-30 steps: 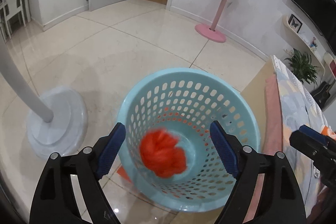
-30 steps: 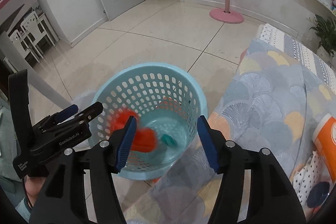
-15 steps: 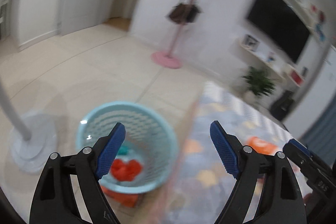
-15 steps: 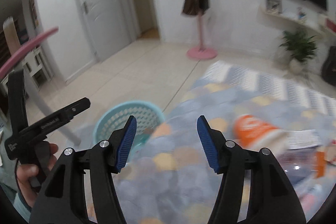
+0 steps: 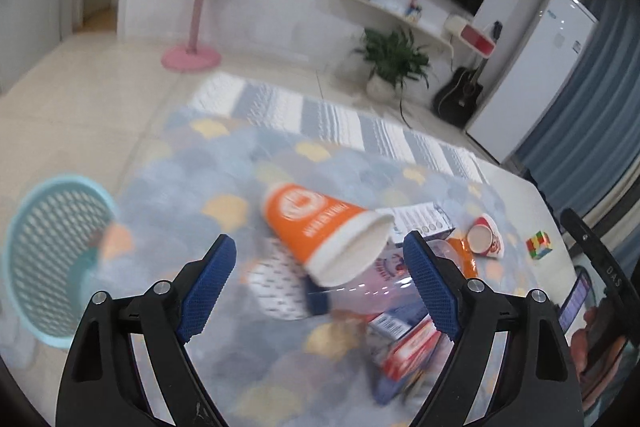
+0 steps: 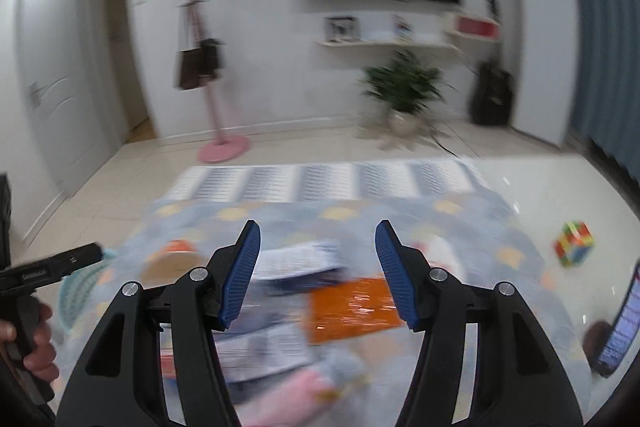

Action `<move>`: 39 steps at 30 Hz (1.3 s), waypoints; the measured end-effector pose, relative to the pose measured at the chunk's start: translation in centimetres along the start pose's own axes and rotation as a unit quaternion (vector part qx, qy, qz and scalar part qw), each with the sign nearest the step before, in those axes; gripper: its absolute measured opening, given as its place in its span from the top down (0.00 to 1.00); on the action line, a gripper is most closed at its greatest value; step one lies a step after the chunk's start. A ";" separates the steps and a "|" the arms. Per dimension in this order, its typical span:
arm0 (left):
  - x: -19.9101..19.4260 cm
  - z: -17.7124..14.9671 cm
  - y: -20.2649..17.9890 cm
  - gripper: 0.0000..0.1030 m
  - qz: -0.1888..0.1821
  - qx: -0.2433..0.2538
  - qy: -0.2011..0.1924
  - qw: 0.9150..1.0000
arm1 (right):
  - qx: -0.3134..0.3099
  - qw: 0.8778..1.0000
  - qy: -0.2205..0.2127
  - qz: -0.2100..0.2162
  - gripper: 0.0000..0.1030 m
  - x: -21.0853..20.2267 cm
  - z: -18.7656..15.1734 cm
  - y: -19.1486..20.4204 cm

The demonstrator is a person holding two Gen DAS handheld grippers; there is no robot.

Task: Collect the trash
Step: 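Grasp the orange paper cup with the left tool while the right tool grasps the panda cup, then carry both cups over the blue basket and release them inside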

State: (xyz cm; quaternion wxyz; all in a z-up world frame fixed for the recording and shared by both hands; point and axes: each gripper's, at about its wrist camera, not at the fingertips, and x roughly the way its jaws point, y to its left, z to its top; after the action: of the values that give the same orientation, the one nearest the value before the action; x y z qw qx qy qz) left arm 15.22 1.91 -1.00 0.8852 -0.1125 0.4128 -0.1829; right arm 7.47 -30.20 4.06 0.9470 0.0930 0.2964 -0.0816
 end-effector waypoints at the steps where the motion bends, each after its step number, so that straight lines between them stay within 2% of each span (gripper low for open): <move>1: 0.9 -0.2 -0.3 0.19 0.003 0.001 0.006 1.000 | 0.010 1.000 0.005 -0.007 0.45 0.5 -0.2 -1.2; 4: 3.6 -0.8 -0.9 0.19 0.031 0.014 0.035 0.999 | 0.041 0.998 0.023 -0.028 0.45 2.3 -1.0 -5.4; 9: 6.2 -1.3 -0.6 0.21 0.068 0.018 0.045 0.996 | 0.077 0.995 0.058 -0.032 0.45 5.3 -2.0 -9.3; 12: 7.5 -1.2 -0.3 0.33 0.086 0.016 0.050 0.995 | 0.075 0.993 0.079 -0.038 0.44 7.4 -2.6 -9.8; 13: 7.8 -1.2 -0.1 0.38 0.088 0.013 0.052 0.995 | 0.073 0.993 0.083 -0.041 0.39 8.1 -2.8 -9.8; 16: 8.5 -1.1 0.4 0.48 0.094 0.011 0.050 0.994 | 0.072 0.991 0.105 -0.035 0.35 10.2 -3.5 -9.8; 18: 8.6 -1.1 0.5 0.58 0.101 0.010 0.046 0.994 | 0.064 0.991 0.112 -0.034 0.30 11.3 -3.9 -9.4; 20: 8.7 -1.0 1.0 0.78 0.096 0.004 0.044 0.994 | 0.054 0.991 0.113 -0.038 0.24 12.2 -4.1 -9.0; 23: 8.3 -0.7 1.5 0.92 0.093 -0.003 0.032 0.995 | 0.039 0.991 0.121 -0.042 0.21 13.7 -4.4 -8.6; 24: 8.2 -0.7 1.6 0.94 0.091 -0.002 0.027 0.995 | 0.034 0.990 0.126 -0.048 0.20 14.2 -4.5 -8.6; 26: 7.8 -0.5 1.8 0.96 0.079 -0.007 0.017 0.997 | 0.034 0.989 0.138 -0.052 0.20 15.4 -4.8 -8.8; 29: 7.0 -0.1 1.8 0.96 0.080 -0.007 -0.001 0.997 | 0.042 0.987 0.150 -0.040 0.20 16.4 -5.1 -9.1; 32: 6.5 0.1 2.0 0.96 0.074 -0.008 -0.008 0.997 | 0.044 0.987 0.147 -0.036 0.21 16.7 -5.1 -9.1; 33: 6.4 0.1 2.1 0.96 0.075 -0.009 -0.010 0.997 | 0.045 0.988 0.145 -0.039 0.22 16.7 -5.1 -9.0; 34: 6.3 0.2 2.2 0.96 0.075 -0.010 -0.011 0.997 | 0.045 0.988 0.145 -0.040 0.28 16.7 -5.2 -9.0; 39: 5.5 0.5 3.0 0.96 0.066 -0.025 -0.025 0.997 | 0.056 0.988 0.134 -0.044 0.29 15.8 -5.0 -9.2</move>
State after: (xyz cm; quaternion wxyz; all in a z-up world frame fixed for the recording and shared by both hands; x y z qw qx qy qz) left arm 19.53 2.39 -5.52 0.9024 -0.1120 0.4013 -0.1104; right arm 15.64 -39.52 -10.28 0.8877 0.1429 0.4190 -0.1269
